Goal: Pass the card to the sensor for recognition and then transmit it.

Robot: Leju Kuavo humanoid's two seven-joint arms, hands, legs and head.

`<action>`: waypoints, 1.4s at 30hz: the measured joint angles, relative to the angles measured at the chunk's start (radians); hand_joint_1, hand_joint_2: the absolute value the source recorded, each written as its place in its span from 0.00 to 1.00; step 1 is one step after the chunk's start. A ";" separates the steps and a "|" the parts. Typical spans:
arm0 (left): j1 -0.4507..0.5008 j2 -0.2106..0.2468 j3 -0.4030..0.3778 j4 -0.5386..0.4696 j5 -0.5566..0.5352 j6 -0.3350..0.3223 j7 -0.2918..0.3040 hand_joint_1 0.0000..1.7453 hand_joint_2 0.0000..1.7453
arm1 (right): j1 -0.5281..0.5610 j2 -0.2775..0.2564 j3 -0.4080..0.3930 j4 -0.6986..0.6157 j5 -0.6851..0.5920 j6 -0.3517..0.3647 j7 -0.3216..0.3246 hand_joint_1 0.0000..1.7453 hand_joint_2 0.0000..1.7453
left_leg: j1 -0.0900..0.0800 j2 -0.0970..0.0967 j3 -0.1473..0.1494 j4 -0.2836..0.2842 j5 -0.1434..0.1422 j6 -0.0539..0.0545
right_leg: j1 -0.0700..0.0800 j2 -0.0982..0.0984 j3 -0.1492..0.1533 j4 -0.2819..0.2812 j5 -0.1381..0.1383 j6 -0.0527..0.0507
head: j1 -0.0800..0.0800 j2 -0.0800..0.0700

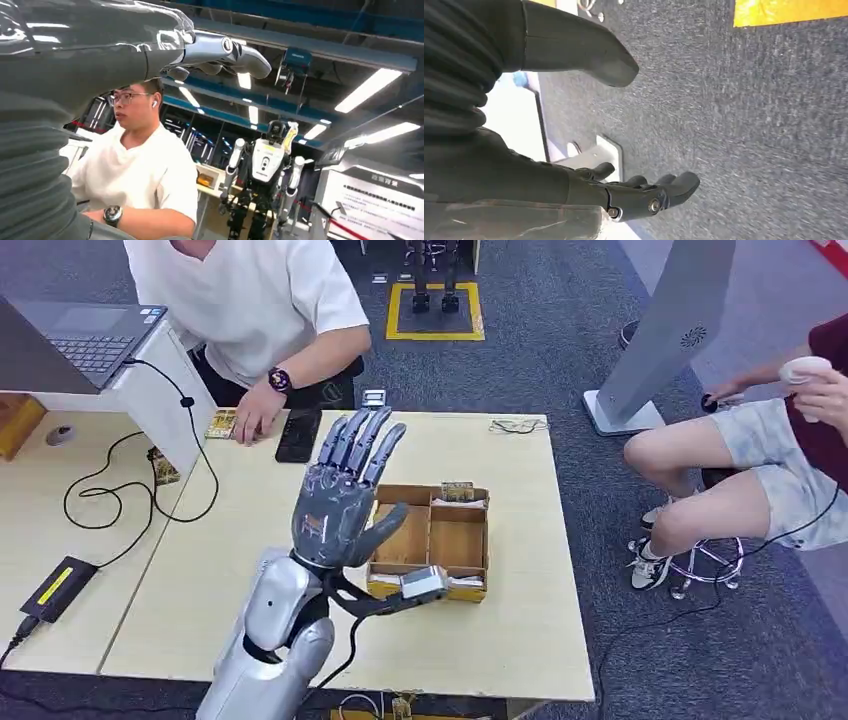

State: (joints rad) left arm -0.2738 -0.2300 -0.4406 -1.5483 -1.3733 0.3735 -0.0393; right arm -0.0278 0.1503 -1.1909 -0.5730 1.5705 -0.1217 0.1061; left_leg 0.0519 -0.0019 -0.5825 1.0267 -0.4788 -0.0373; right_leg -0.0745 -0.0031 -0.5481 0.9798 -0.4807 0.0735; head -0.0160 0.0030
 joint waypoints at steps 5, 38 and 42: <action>0.045 0.009 0.000 -0.056 0.007 0.012 0.000 0.00 1.00 | 0.000 0.015 -0.025 -0.022 0.000 0.008 0.006 0.00 1.00 | 0.000 0.000 0.000 0.000 0.000 0.000 | 0.000 0.000 0.000 0.000 0.000 0.000 | 0.000 0.000; 0.124 0.012 0.108 -0.145 0.475 0.091 -0.152 0.00 1.00 | 0.000 0.070 -0.085 -0.130 0.000 0.044 0.013 0.00 1.00 | 0.000 0.000 0.000 0.000 0.000 0.000 | 0.000 0.000 0.000 0.000 0.000 0.000 | 0.000 0.000; 0.132 0.011 0.133 -0.157 0.506 0.095 -0.164 0.00 1.00 | 0.000 0.077 -0.088 -0.143 0.000 0.047 0.013 0.00 1.00 | 0.000 0.000 0.000 0.000 0.000 0.000 | 0.000 0.000 0.000 0.000 0.000 0.000 | 0.000 0.000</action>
State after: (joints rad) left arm -0.1415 -0.2190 -0.3071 -1.7056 -0.8674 0.4688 -0.2037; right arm -0.0279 0.2270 -1.2787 -0.7164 1.5705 -0.0752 0.1186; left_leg 0.0519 -0.0019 -0.5823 1.0267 -0.4787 -0.0373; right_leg -0.0745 -0.0032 -0.5480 0.9798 -0.4806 0.0735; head -0.0160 0.0031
